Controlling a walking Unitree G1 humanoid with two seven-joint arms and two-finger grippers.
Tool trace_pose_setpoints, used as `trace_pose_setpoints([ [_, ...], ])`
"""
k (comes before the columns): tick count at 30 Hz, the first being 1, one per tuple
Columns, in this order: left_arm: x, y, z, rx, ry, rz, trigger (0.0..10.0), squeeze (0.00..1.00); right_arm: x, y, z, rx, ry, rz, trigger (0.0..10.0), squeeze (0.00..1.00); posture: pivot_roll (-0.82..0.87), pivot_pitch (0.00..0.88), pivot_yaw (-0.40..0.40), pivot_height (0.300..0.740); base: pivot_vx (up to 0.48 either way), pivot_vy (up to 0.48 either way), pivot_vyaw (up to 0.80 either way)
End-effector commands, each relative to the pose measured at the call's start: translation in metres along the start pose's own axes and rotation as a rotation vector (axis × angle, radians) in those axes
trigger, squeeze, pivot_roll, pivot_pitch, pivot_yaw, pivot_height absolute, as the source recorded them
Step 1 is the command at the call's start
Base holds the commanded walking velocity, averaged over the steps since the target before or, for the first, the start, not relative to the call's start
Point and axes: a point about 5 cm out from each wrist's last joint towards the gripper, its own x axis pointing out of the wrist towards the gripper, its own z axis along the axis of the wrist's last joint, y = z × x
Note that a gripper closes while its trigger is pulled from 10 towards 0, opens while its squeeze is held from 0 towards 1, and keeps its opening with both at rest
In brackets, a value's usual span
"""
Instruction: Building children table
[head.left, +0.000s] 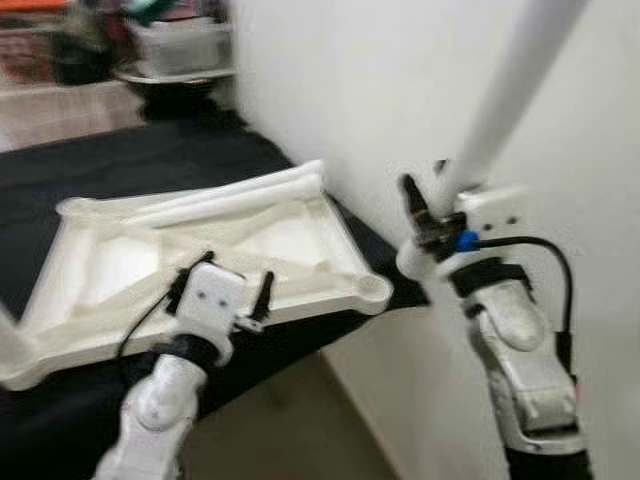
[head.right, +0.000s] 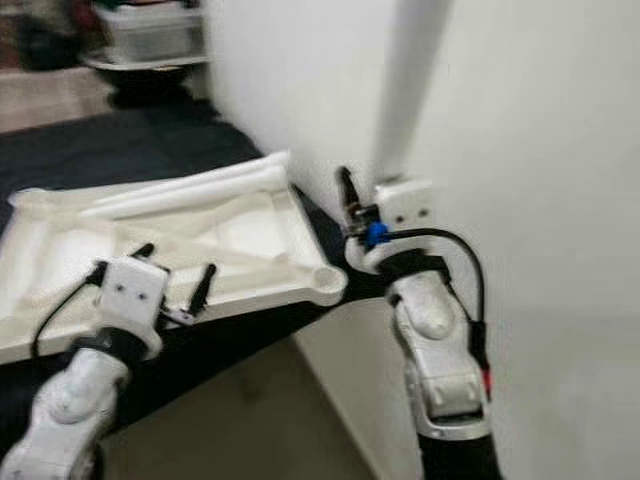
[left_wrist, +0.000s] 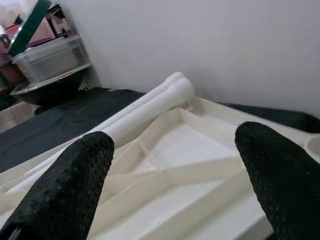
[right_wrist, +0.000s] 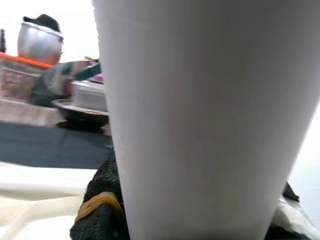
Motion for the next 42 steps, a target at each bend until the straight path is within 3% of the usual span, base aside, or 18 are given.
trace_pose_setpoints([
  [1, 0.001, -0.003, 0.0, -0.015, 0.004, -0.009, 10.0, 0.0, -0.001, -0.007, -0.002, -0.002, 0.008, -0.026, 10.0, 0.0, -0.02, 0.0, -0.055, 0.74, 0.0, 0.0, 0.0],
  [11, 0.004, -0.004, 0.002, -0.017, 0.004, -0.016, 10.0, 0.0, 0.01, -0.006, 0.002, 0.027, -0.003, 0.016, 10.0, 0.0, -0.02, 0.0, -0.054, 0.74, 0.0, 0.0, 0.0],
  [18, 0.003, -0.004, 0.003, -0.02, 0.002, -0.017, 10.0, 0.0, 0.02, 0.002, -0.006, 0.049, 0.052, 0.05, 10.0, 0.0, -0.02, 0.013, -0.056, 0.74, 0.0, 0.0, 0.0],
  [24, 0.003, -0.007, 0.005, -0.025, -0.002, -0.022, 10.0, 0.0, 0.037, 0.015, -0.016, 0.039, 0.077, 0.086, 10.0, 0.0, -0.01, 0.019, -0.065, 0.74, 0.0, 0.0, 0.0],
  [29, 0.002, -0.007, 0.006, -0.025, -0.008, -0.023, 10.0, 0.0, 0.053, 0.015, -0.021, 0.031, 0.084, 0.078, 10.0, 0.0, -0.01, 0.026, -0.071, 0.74, 0.0, 0.0, 0.0],
  [35, 0.001, -0.008, 0.009, -0.026, -0.013, -0.02, 10.0, 0.0, 0.071, 0.014, -0.022, 0.085, 0.072, 0.068, 10.0, 0.0, -0.01, 0.043, -0.08, 0.74, 0.0, 0.0, 0.0],
  [42, 0.0, -0.009, 0.011, -0.031, -0.013, -0.021, 10.0, 0.0, 0.072, 0.023, -0.031, 0.099, 0.087, 0.093, 10.0, 0.0, -0.01, 0.054, -0.085, 0.74, 0.0, 0.0, 0.0],
])
